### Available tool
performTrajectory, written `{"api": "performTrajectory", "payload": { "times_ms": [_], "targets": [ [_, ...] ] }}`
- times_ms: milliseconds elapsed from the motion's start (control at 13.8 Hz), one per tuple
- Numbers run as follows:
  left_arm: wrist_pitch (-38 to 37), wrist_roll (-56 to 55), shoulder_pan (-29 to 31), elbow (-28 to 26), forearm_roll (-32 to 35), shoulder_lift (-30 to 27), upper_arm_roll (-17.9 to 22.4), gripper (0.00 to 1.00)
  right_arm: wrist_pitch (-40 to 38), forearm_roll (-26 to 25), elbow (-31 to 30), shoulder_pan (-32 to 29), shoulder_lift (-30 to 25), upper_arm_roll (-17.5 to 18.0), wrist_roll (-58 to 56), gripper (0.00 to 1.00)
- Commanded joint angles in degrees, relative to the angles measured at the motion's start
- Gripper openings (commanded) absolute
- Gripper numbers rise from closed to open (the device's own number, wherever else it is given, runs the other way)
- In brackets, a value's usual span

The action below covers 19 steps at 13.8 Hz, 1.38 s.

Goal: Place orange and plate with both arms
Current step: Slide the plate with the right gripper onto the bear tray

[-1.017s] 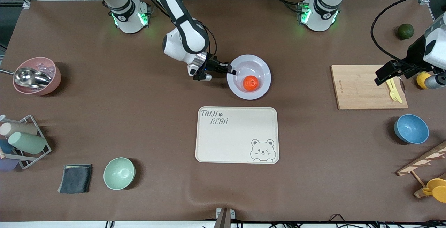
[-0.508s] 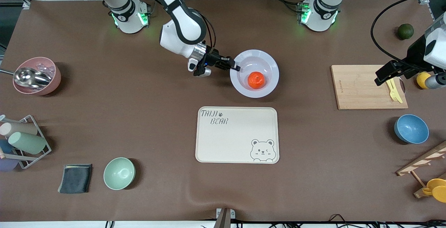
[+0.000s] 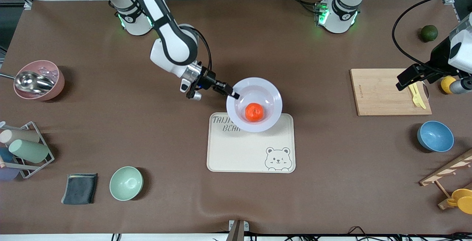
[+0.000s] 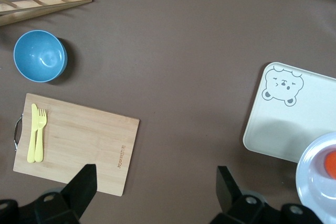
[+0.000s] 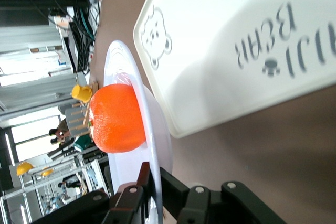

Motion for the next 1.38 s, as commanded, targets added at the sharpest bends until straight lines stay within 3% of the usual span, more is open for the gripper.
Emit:
{"api": "performTrajectory", "payload": {
  "times_ms": [0, 290, 799, 1307],
  "targets": [
    [0.7, 1.5, 0.4, -0.4, -1.6, -0.5, 0.1, 1.00, 0.2, 0.9, 8.1, -2.1, 8.5, 0.6, -0.6, 0.00],
    [0.7, 1.5, 0.4, -0.4, -1.6, -0.5, 0.1, 1.00, 0.4, 0.9, 15.6, -3.7, 16.1, 0.5, -0.7, 0.00],
    [0.7, 1.5, 0.3, -0.4, -1.6, -0.5, 0.1, 1.00, 0.4, 0.7, 20.3, -5.7, 20.4, 0.6, -0.8, 0.00],
    [0.7, 1.6, 0.2, -0.3, -1.6, -0.6, 0.1, 1.00, 0.7, 0.2, 20.4, -5.6, 21.1, 0.6, -0.8, 0.00]
  ]
}}
